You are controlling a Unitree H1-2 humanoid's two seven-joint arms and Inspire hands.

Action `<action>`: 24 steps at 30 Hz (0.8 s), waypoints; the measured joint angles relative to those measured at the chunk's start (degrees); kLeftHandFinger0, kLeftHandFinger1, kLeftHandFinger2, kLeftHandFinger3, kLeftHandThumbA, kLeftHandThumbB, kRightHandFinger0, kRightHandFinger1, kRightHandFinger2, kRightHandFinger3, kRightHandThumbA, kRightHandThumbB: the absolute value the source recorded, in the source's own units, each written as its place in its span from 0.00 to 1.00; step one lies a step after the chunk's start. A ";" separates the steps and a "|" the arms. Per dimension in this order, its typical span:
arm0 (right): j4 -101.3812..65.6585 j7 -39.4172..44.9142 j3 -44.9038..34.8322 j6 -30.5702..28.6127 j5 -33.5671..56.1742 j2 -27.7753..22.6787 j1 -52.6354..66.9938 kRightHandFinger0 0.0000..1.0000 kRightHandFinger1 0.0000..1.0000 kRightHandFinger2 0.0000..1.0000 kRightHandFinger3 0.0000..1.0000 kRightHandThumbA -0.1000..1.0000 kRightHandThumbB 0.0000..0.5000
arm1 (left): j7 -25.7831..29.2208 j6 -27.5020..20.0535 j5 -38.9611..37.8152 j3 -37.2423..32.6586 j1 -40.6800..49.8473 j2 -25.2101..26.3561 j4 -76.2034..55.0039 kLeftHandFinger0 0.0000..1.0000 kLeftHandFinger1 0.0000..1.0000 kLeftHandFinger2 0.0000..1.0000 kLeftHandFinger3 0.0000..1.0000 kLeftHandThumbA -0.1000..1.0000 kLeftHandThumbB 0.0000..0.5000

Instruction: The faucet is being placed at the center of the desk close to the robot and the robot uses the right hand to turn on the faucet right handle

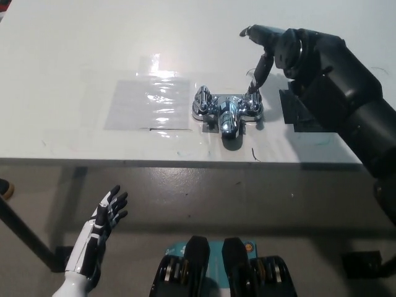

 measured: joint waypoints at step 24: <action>7.75 0.02 -0.15 -1.93 -1.05 2.87 -1.69 1.00 1.00 1.00 1.00 1.00 0.69 | 0.00 0.05 0.82 -0.01 -0.60 0.04 -0.01 1.00 1.00 1.00 1.00 1.00 0.30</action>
